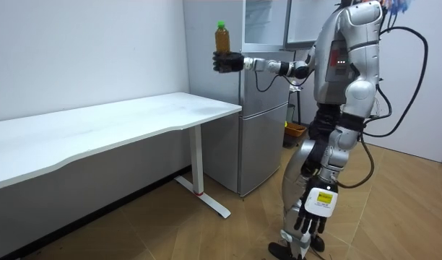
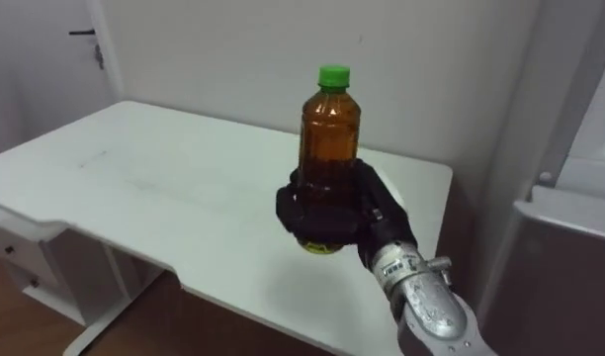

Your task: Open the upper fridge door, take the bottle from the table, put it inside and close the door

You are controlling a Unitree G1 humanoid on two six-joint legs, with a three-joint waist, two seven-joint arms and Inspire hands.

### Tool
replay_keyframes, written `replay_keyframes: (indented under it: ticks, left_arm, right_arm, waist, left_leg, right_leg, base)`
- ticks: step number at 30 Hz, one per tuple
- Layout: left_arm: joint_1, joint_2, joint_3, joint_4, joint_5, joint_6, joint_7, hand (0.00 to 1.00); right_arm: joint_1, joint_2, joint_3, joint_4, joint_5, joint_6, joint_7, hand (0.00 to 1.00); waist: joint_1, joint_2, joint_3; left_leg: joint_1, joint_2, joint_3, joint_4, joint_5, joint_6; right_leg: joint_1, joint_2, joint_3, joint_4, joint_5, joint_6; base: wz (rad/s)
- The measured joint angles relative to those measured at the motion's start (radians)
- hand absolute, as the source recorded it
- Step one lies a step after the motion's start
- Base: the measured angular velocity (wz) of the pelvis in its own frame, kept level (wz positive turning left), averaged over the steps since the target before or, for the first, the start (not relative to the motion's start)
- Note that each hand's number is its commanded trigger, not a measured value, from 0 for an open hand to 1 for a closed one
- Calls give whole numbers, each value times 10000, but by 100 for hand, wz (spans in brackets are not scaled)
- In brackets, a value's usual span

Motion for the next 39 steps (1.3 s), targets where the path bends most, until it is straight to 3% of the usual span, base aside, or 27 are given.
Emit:
replay_keyframes:
  ticks: [8, 12, 18, 22, 26, 32, 39]
  left_arm:
    - [-16, 67, 182, -255, 1608, 341, -47, 0]
    - [-8, 130, 579, -713, 1754, 495, -59, 0]
    - [-61, 134, 1080, -844, 2188, 559, -398, 0]
    - [-49, 123, 1795, -841, 2598, 522, -528, 0]
    - [-39, 126, 2057, -799, 2650, 393, -559, 0]
    - [-43, 131, 2615, -747, 2731, 332, -553, 0]
    - [37, 155, 2800, -309, 2730, 329, -560, 0]
  right_arm:
    - [118, -46, -16, -1239, -85, 220, 154, 100]
    - [376, -79, -20, -2077, -467, 238, 251, 100]
    - [907, -340, -126, -3447, -1399, 474, 676, 100]
    - [1165, -571, -819, -4350, -1557, 484, 1066, 100]
    - [1164, -728, -1416, -4636, -1566, 478, 1171, 100]
    - [1246, -802, -2207, -4990, -1892, 479, 1043, 100]
    - [1764, -824, -2854, -5861, -1947, 471, 1165, 100]
  waist:
    - [-221, -149, -64]
    - [-249, -268, -17]
    - [-460, -258, 24]
    - [-550, -321, 15]
    - [-563, -342, 16]
    - [-981, -421, -28]
    - [-1327, -422, -41]
  left_leg:
    - [313, 104, 174, -20, -110, -17]
    - [381, 180, 209, 10, -205, -59]
    - [422, 209, 261, 266, -490, -60]
    - [497, 229, 352, 290, -599, -27]
    - [615, 266, 553, 217, -626, -3]
    - [644, 299, 658, 169, -653, 3]
    - [872, 517, 1224, 186, -816, -31]
  right_leg:
    - [360, 159, 200, -277, 97, -23]
    - [621, 294, 251, -585, 203, -51]
    - [799, 406, 317, -613, 209, -45]
    - [822, 408, 473, -594, 203, -30]
    - [846, 408, 585, -593, 221, -5]
    - [841, 421, 709, -580, 231, 2]
    - [837, 583, 1398, -592, 327, -36]
  base:
    - [-7]
    - [-4]
    - [-3]
    - [-8]
    - [-14]
    - [-6]
    - [-26]
